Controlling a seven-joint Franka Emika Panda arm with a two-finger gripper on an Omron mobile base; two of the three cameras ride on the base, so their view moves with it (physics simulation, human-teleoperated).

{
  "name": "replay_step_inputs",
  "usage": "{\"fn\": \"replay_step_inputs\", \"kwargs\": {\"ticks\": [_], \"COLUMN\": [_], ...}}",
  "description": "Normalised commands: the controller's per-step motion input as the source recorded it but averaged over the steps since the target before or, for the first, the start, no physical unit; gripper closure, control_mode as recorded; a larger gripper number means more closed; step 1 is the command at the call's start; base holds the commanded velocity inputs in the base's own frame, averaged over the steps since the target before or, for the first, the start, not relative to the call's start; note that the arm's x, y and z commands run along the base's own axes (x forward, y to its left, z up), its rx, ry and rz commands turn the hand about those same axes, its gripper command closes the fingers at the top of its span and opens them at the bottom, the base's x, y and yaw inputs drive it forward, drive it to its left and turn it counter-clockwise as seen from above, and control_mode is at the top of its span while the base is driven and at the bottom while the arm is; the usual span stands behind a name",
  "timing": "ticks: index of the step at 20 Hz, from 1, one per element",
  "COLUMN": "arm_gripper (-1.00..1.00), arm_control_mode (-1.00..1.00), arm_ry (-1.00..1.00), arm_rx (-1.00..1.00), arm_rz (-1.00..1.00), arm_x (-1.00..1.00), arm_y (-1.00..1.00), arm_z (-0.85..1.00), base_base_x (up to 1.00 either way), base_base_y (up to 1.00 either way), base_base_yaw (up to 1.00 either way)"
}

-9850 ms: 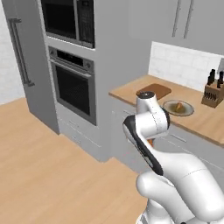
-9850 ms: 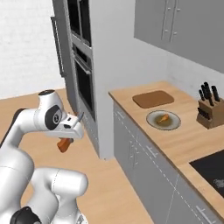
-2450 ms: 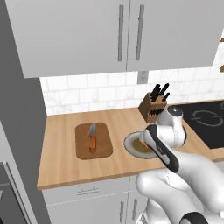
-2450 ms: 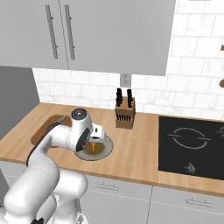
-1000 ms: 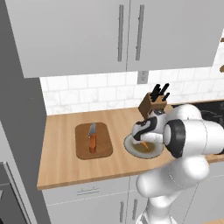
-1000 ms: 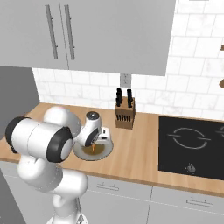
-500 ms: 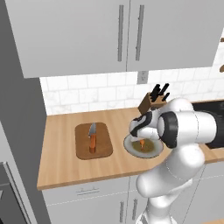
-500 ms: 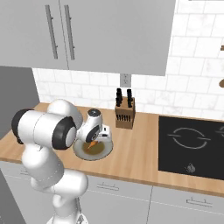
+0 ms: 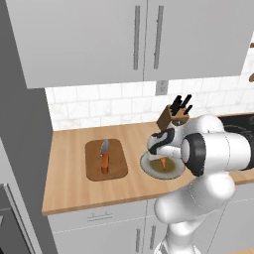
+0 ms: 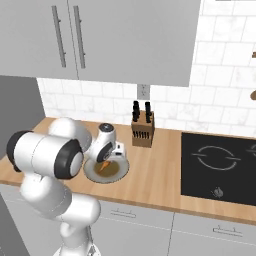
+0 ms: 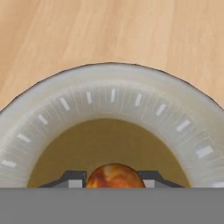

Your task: Pick up the knife from the drawer and place it on the cutting board. Then place the meat from the plate to the cutting board.

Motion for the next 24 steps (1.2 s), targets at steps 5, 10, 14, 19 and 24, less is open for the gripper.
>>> {"fn": "replay_step_inputs", "kwargs": {"ticks": [5, 10, 14, 19, 24], "arm_gripper": [1.0, 1.0, 1.0, 1.0, 1.0], "arm_control_mode": [-1.0, -1.0, -1.0, -1.0, -1.0], "arm_ry": [-0.04, 0.0, 0.04, 0.17, 0.18], "arm_rx": [0.01, 0.0, 0.0, 0.0, 0.0], "arm_rz": [0.02, 0.0, 0.0, 0.0, 0.0], "arm_x": [-0.06, 0.0, 0.0, 0.0, 0.09], "arm_y": [0.32, 0.59, 0.71, 0.74, 0.7], "arm_z": [0.65, 0.55, 0.42, 0.17, 0.0], "base_base_x": [0.0, 0.0, 0.0, 0.0, 0.0], "base_base_y": [0.0, 0.0, 0.0, 0.0, 0.0], "base_base_yaw": [0.0, 0.0, 0.0, 0.0, 0.0]}}
